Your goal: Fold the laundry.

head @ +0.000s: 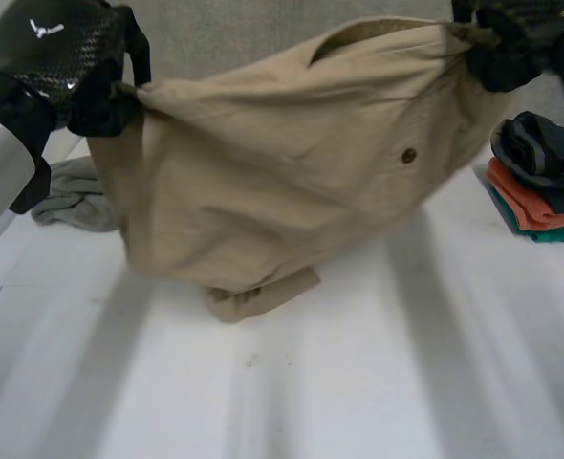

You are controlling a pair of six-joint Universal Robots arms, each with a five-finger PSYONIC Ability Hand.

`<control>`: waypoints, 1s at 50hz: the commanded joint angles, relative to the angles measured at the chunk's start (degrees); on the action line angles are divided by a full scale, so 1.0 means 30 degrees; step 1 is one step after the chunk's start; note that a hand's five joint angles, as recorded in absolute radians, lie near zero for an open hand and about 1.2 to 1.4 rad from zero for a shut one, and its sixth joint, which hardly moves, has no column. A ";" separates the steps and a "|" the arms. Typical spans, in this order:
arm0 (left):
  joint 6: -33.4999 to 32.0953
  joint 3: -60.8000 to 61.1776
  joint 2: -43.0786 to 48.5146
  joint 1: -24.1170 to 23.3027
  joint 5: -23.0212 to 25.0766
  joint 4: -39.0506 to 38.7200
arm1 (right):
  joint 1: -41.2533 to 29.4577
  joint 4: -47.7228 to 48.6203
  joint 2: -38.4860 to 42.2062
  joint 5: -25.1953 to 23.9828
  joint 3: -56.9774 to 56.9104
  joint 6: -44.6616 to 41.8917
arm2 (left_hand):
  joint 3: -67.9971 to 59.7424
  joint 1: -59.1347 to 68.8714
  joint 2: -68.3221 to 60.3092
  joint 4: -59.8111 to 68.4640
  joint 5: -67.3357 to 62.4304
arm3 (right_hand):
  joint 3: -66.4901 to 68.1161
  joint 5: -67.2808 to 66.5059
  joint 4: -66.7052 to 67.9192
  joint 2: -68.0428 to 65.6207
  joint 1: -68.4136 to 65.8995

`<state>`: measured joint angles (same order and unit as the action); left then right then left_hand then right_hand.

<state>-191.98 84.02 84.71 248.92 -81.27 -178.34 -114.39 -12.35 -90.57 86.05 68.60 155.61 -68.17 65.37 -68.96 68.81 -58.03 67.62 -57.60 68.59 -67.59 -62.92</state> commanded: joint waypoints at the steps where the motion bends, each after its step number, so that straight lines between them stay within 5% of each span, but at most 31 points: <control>1: 0.0739 -0.0233 0.2286 0.0434 0.1661 0.1262 | 0.0337 -0.3061 0.2119 -0.0236 -0.1391 -0.0981 | -0.3944 0.4878 -0.3680 0.3729 -0.3989 | 0.4126 -0.4134 0.3804 -0.4138 -0.5693; 10: 0.0360 -0.4066 0.8730 0.0493 0.1662 0.1145 | -0.0541 -0.2858 0.8037 0.1314 -0.2735 -0.3764 | -0.3944 0.4878 -0.3680 0.3729 -0.3989 | 0.4126 -0.4134 0.3804 -0.4138 -0.5693; 15: -0.0664 -0.8633 1.1721 0.0435 0.1341 0.0415 | -0.0688 0.0007 1.0412 0.2897 -0.5547 -0.3795 | -0.3944 0.4878 -0.3680 0.3729 -0.3989 | 0.4126 -0.4134 0.3804 -0.4138 -0.5693; 19: -0.1252 -1.3637 1.3333 0.0201 0.0580 -0.4255 | -0.0718 0.5918 1.0913 0.3338 -0.7190 -0.3795 | -0.3944 0.4878 -0.3680 0.3729 -0.3989 | 0.4126 -0.4134 0.3804 -0.4138 -0.5693; 26: -0.0989 -1.5818 1.3102 0.0025 -0.0037 -1.1857 | -0.0747 1.7643 1.0416 0.1877 -0.7075 -0.3942 | -0.3944 0.4878 -0.3680 0.3729 -0.3989 | 0.4126 -0.4134 0.3804 -0.4138 -0.5693; 34: -0.0813 -1.4125 1.1930 -0.0210 -0.0096 -1.2245 | -0.0835 1.7711 1.0327 0.1288 -0.6988 -0.3532 | -0.3944 0.4878 -0.3680 0.3729 -0.3989 | 0.4126 -0.4134 0.3804 -0.4138 -0.5693; 50: -0.1222 -0.1031 1.1314 -0.0356 0.0051 -1.2069 | -0.0688 1.4431 1.3283 0.0643 -0.0631 -0.3853 | -0.3944 0.4878 -0.3680 0.3729 -0.3989 | 0.4126 -0.4134 0.3804 -0.4138 -0.5693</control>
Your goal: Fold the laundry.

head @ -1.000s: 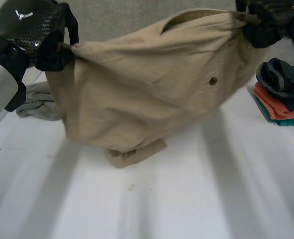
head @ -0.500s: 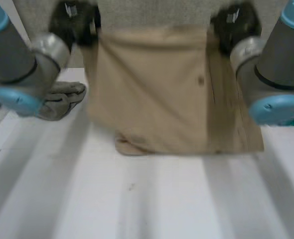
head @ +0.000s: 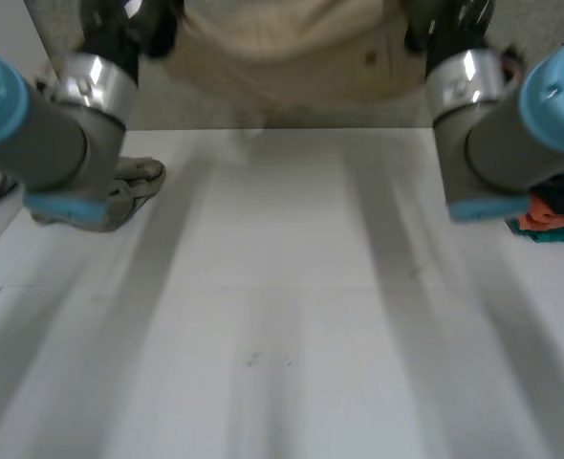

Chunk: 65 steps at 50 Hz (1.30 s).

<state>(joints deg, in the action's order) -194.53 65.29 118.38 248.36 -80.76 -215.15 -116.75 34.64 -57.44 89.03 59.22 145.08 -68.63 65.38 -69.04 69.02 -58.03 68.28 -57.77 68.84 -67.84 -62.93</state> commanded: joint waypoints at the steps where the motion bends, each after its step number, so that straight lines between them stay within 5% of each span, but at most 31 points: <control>1: -0.0575 0.6263 0.0120 -0.0258 -0.0179 0.0465 | 0.0156 -0.1582 0.2563 -0.0291 0.2669 -0.0401 | -0.3792 0.4872 -0.3653 0.3660 -0.3989 | 0.3906 -0.4076 0.3720 -0.4054 -0.5690; 9: -0.2596 0.9991 -0.1194 -0.1342 -0.0530 0.4710 | 0.0187 -0.5888 0.2685 -0.0173 0.4367 -0.1426 | -0.3792 0.4872 -0.3653 0.3660 -0.3989 | 0.3906 -0.4076 0.3720 -0.4054 -0.5690; 26: -0.6668 1.4855 -0.9955 -0.2776 -0.1556 1.8066 | -0.0136 -1.6515 -0.6830 0.0557 1.2652 -0.3530 | -0.3792 0.4872 -0.3653 0.3660 -0.3989 | 0.3906 -0.4076 0.3720 -0.4054 -0.5690; 32: -0.7841 1.5561 -1.1802 -0.5407 -0.1059 2.3371 | -0.0137 -2.0478 -1.0088 0.1174 1.5939 -0.5995 | -0.3792 0.4872 -0.3653 0.3660 -0.3989 | 0.3906 -0.4076 0.3720 -0.4054 -0.5690; 40: -0.8251 1.3400 -0.9851 -0.5651 -0.1087 1.9379 | 0.0127 -1.9021 -1.0443 0.0266 1.5710 -0.5910 | -0.3792 0.4872 -0.3653 0.3660 -0.3989 | 0.3906 -0.4076 0.3720 -0.4054 -0.5690; 51: -0.9219 0.4122 -0.0217 -0.2927 -0.1379 0.9793 | 0.0069 -1.2283 -0.4879 0.1612 1.0877 -0.3361 | -0.3792 0.4872 -0.3653 0.3660 -0.3989 | 0.3906 -0.4076 0.3720 -0.4054 -0.5690; 65: -0.8927 -0.5941 0.8731 -0.2514 -0.1234 0.5655 | 0.0040 -0.5192 0.3090 0.2609 0.3816 -0.3742 | -0.3792 0.4872 -0.3653 0.3660 -0.3989 | 0.3906 -0.4076 0.3720 -0.4054 -0.5690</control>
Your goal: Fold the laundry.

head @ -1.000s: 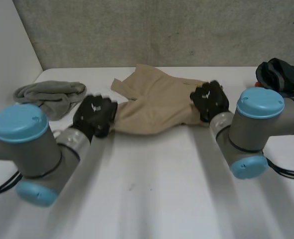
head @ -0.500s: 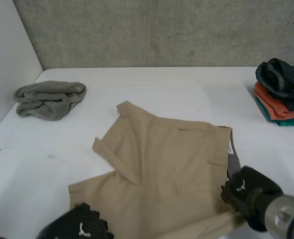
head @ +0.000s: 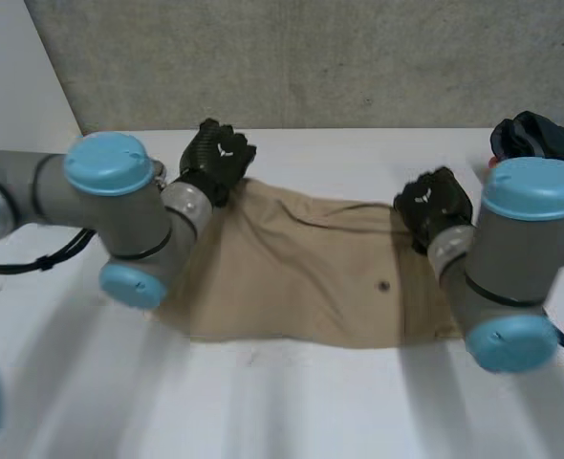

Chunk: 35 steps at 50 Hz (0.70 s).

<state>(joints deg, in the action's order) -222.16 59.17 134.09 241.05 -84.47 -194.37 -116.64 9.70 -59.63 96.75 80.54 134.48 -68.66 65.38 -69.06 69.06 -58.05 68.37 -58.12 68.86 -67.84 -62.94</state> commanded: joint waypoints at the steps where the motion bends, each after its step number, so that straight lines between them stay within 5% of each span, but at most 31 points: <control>1: 0.0371 -0.4251 0.3845 -0.0134 -0.0056 -0.1652 | 0.0002 0.3413 0.4199 0.0152 -0.3639 -0.0266 | -0.1790 0.2881 -0.1657 0.1656 -0.1994 | 0.0232 -0.0316 0.0068 -0.0409 -0.2044; 2: 0.0459 -0.4342 0.3936 -0.0163 -0.0057 -0.1772 | -0.0027 0.3619 0.4696 0.0327 -0.4049 -0.0238 | 0.6390 -0.5299 0.6523 -0.6524 0.6186 | -1.4237 1.4153 -1.4401 1.4060 1.2425; 3: 0.0547 -0.4314 0.3966 -0.0222 -0.0057 -0.1860 | -0.0056 0.3621 0.4817 0.0416 -0.4111 -0.0180 | 1.3633 -1.2542 1.3765 -1.3767 1.3429 | -1.9458 1.9373 -1.9621 1.9281 1.7645; 4: 0.0692 -0.4169 0.3966 -0.0309 -0.0115 -0.2006 | -0.0086 0.3593 0.4847 0.0504 -0.4141 -0.0092 | 1.8923 -1.7832 1.9056 -1.9057 1.8719 | -1.9458 1.9373 -1.9621 1.9281 1.7645; 13: 0.2596 0.0571 0.0193 -0.0604 -0.0437 -0.1919 | 0.0615 0.1312 0.0519 0.0068 0.0190 0.3800 | 1.9552 -1.8461 1.9685 -1.9687 1.9349 | -1.9458 1.9373 -1.9621 1.9281 1.7645; 21: 0.4677 0.5147 -0.3239 -0.0662 -0.0379 -0.2096 | 0.2374 -0.3058 -0.1861 -0.3946 0.3709 0.7555 | 1.9552 -1.8461 1.9685 -1.9687 1.9349 | -1.9432 1.9348 -1.9596 1.9255 1.7619; 28: 0.5206 0.6496 -0.3710 -0.0662 -0.0350 -0.2096 | 0.3195 -0.1479 -0.1306 -0.4300 0.5116 0.7469 | 1.9552 -1.8461 1.9685 -1.9687 1.9349 | -1.4066 1.3981 -1.4229 1.3889 1.2253; 31: 0.5206 0.6526 -0.3681 -0.0691 -0.0379 -0.2096 | 0.3371 -0.0482 -0.0953 -0.3804 0.5205 0.7205 | 1.9552 -1.8461 1.9685 -1.9687 1.9349 | 0.3831 -0.3916 0.3668 -0.4008 -0.5644; 35: 0.5235 0.6643 -0.3855 -0.0691 -0.0466 -0.2037 | 0.3868 0.0163 -0.1245 -0.2106 0.5759 0.6152 | 1.9552 -1.8461 1.9685 -1.9687 1.9349 | 0.3875 -0.3960 0.3712 -0.4052 -0.5688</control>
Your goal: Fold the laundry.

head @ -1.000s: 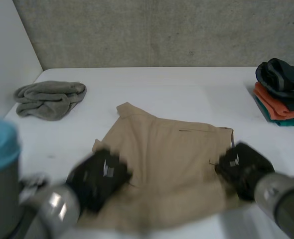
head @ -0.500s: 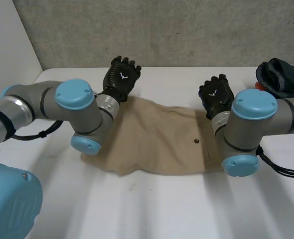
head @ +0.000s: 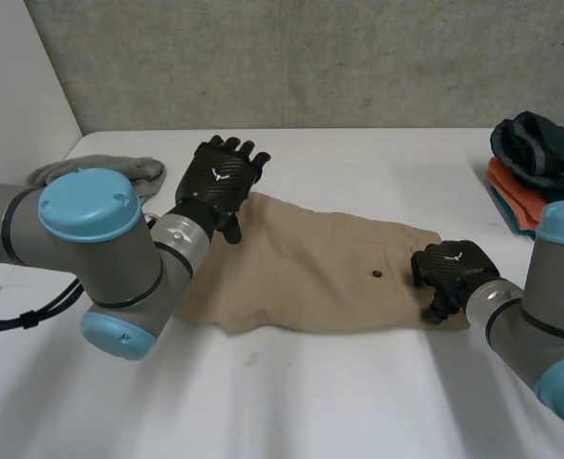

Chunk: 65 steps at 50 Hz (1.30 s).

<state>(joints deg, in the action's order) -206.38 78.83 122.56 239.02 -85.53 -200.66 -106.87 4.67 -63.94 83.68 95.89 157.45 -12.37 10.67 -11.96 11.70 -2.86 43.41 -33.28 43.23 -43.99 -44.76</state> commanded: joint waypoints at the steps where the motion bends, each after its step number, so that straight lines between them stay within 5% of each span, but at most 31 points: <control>1: -0.0027 0.0119 -0.0099 0.0013 -0.0113 0.0061 | 0.0731 0.1959 -0.0098 0.2512 0.0875 -0.1854 | 0.0790 -0.0224 0.0654 -0.0567 0.0954 | 1.2196 -1.2241 1.2256 -1.2004 -1.1748; 6: 0.0032 0.0500 -0.1153 0.0043 -0.0084 0.0178 | 0.1755 0.2516 -0.3698 0.3014 0.2399 -0.5828 | 0.0790 -0.0224 0.0654 -0.0567 0.0954 | 1.2196 -1.2241 1.2256 -1.2004 -1.1748; 12: 0.0032 0.1435 -0.2645 0.0131 -0.0084 0.0207 | 0.1262 0.2926 -0.4114 0.3101 0.1934 -0.9765 | 0.0790 -0.0224 0.0654 -0.0567 0.0954 | 1.2196 -1.2241 1.2256 -1.2004 -1.1748; 17: 0.0061 0.2228 -0.3585 0.0423 -0.0142 0.0148 | -0.3156 0.4389 -0.3736 0.2575 0.0178 -1.0090 | 0.0790 -0.0224 0.0654 -0.0567 0.0954 | 1.2196 -1.2241 1.2256 -1.2004 -1.1748; 22: 0.0470 0.2901 -0.4581 0.0746 -0.0171 0.0207 | -0.7986 0.6381 -0.0639 -0.0314 -0.1053 -1.0322 | 0.0790 -0.0224 0.0654 -0.0567 0.0954 | 1.2196 -1.2241 1.2256 -1.2004 -1.1748; 26: 0.1757 0.3341 -0.5372 0.1126 -0.0259 0.0237 | -0.9666 0.6443 0.1359 -0.2404 -0.1436 -1.1435 | 0.0663 -0.0097 0.0527 -0.0440 0.0827 | 1.2196 -1.2241 1.2256 -1.2004 -1.1748; 27: 0.2341 0.3429 -0.5635 0.1272 -0.0404 0.0237 | -1.0045 0.6327 0.2350 -0.2900 -0.1611 -1.2104 | 0.0662 -0.0096 0.0526 -0.0439 0.0826 | 1.1217 -1.1262 1.1276 -1.1025 -1.0768; 31: 0.3254 0.3401 -0.5959 0.1420 -0.0932 0.0266 | -1.0576 0.5917 0.3297 -0.2759 -0.1934 -1.2901 | 0.0551 0.0016 0.0415 -0.0328 0.0715 | -0.6786 0.6741 -0.6726 0.6978 0.7234; 33: 0.3459 0.3343 -0.6164 0.1449 -0.1399 0.0266 | -1.0547 0.6003 0.3006 -0.2671 -0.1818 -1.2553 | 0.0217 0.0349 0.0081 0.0006 0.0381 | -1.1137 1.1092 -1.1078 1.1329 1.1586; 37: 0.3489 0.3021 -0.6253 0.1450 -0.1986 0.0266 | -1.0168 0.6120 0.0755 -0.2202 -0.1438 -0.9191 | 0.0157 0.0409 0.0022 0.0065 0.0321 | -1.1137 1.1092 -1.1078 1.1329 1.1586; 45: 0.3577 0.1761 -0.5960 0.0426 -0.2163 0.0705 | -0.6514 0.5277 -0.4578 -0.1763 -0.0761 0.5504 | -0.0570 0.1136 -0.0706 0.0793 -0.0406 | -1.1137 1.1092 -1.1078 1.1329 1.1586; 51: 0.4716 0.0649 -0.4149 -0.1768 -0.2338 0.1786 | -0.3694 0.1321 -0.4323 -0.1616 -0.2049 0.6727 | -0.2085 0.2651 -0.2221 0.2308 -0.1921 | -1.1137 1.1092 -1.1078 1.1329 1.1586; 55: 0.5479 0.0150 -0.2510 -0.2533 -0.2719 0.2956 | -0.3604 -0.0936 -0.1864 -0.1674 -0.3835 0.6522 | -0.1918 0.2484 -0.2054 0.2141 -0.1754 | -1.1137 1.1092 -1.1078 1.1329 1.1586; 65: 0.6097 -0.0174 0.1509 -0.2565 -0.4126 0.6006 | -0.3574 -0.3458 0.4114 -0.2232 -0.7470 0.4533 | -0.0796 0.1362 -0.0932 0.1018 -0.0632 | -1.1137 1.1092 -1.1078 1.1329 1.1586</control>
<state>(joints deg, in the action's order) -188.44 78.41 121.91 230.67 -96.08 -186.61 -117.18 -2.51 -60.53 77.66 77.95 175.48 -14.73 15.07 -14.84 14.81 -4.76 12.25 -2.70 12.39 -12.14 -12.80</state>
